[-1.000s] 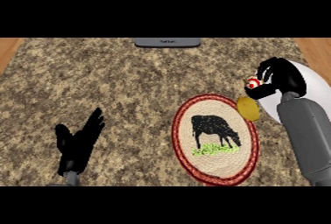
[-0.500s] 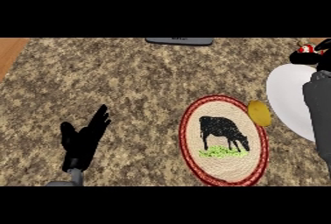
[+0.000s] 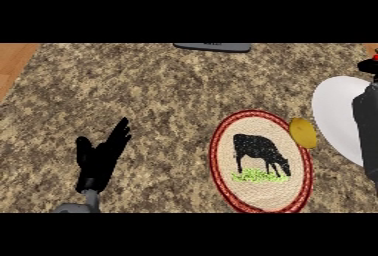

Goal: Pick the cupcake from the placemat and place it in the plate

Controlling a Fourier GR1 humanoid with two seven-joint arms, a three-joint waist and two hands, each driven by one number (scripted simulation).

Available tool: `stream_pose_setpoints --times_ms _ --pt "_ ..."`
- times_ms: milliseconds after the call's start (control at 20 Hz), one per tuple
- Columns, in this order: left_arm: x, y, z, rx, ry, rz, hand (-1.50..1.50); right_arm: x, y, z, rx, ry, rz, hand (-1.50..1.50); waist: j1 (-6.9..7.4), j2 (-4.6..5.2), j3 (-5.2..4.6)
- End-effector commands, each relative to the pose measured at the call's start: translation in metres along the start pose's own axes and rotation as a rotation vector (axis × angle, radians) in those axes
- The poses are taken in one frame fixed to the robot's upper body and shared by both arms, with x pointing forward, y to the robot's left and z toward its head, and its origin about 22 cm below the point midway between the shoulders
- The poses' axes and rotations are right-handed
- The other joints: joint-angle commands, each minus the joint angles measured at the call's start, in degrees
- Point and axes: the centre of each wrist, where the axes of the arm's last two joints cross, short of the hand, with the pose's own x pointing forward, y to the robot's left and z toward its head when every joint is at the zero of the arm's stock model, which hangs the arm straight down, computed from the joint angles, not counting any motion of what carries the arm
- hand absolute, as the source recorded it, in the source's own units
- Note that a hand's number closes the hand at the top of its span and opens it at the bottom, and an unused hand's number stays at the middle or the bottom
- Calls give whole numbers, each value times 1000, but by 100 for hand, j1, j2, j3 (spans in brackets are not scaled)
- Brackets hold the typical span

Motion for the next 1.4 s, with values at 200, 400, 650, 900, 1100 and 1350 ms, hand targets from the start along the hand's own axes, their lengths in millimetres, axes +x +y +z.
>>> stream_pose_setpoints --times_ms 200,400,650,900,1100,1350 --pt "-6 3 2 20 13 11 0 -40 7 -21 -272 192 25 150 -115 -70 19" --pt "-10 1 5 23 29 20 0 -63 10 -22 -343 198 65 150 -171 -120 35" --pt "-10 3 1 18 20 16 0 -78 13 -19 -394 209 70 150 -236 -136 40" --pt "-9 7 0 41 16 25 0 -105 18 -16 -415 238 106 150 -266 -156 43" --pt "1 18 -6 62 34 47 0 -136 35 -6 -155 502 270 -150 -407 -191 57" --pt "-16 16 1 57 49 9 0 -154 49 9 -108 478 143 -150 -382 -203 54"
